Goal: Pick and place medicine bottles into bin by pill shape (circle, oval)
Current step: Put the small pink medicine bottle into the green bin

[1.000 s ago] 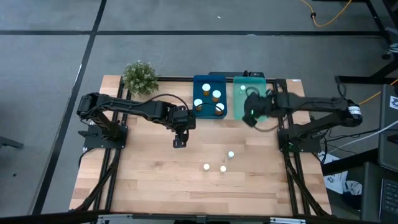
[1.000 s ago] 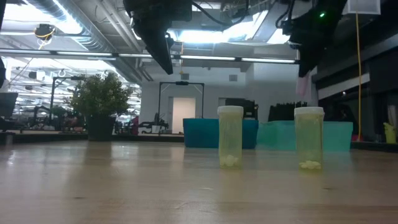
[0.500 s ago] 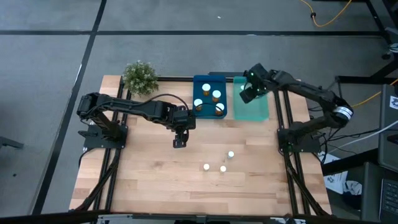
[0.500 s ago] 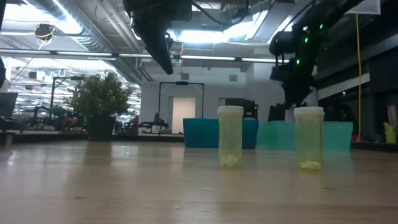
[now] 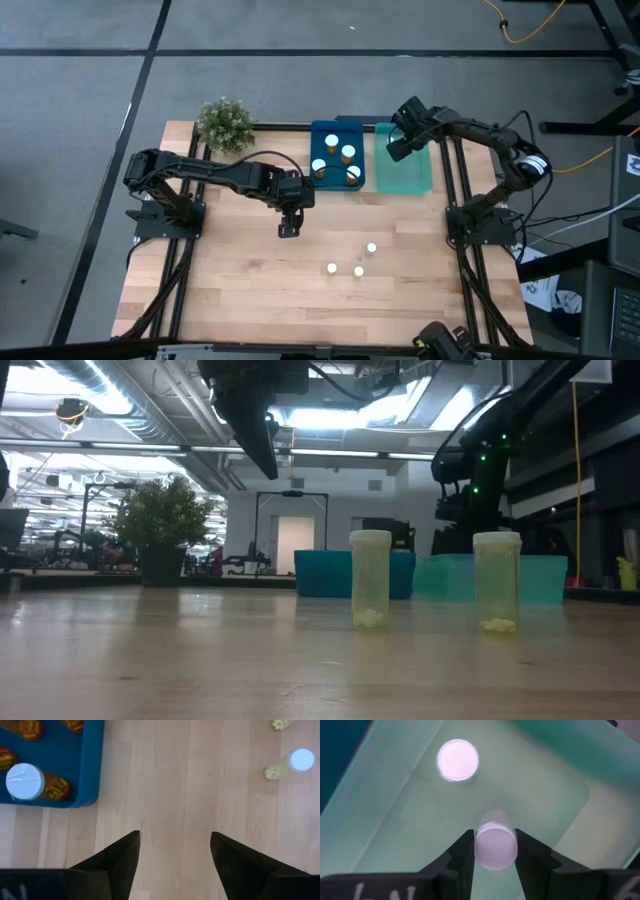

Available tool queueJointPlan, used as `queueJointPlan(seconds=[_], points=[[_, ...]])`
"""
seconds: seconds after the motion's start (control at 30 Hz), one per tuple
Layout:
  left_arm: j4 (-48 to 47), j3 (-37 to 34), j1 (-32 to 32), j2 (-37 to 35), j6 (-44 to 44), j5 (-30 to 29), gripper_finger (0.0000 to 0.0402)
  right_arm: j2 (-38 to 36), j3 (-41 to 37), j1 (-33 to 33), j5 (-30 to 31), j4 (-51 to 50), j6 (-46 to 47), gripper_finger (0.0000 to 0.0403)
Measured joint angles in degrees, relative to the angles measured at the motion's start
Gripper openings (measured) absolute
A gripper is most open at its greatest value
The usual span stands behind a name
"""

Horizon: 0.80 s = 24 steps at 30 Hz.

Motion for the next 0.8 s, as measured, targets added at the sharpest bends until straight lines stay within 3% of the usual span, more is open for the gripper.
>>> queueJointPlan(seconds=[0.8], points=[[0.01, 0.0, 0.0, 0.0, 0.0, -0.02, 0.0234, 0.59, 0.0, -1.27, 0.21, 0.75, -0.02, 0.0183]])
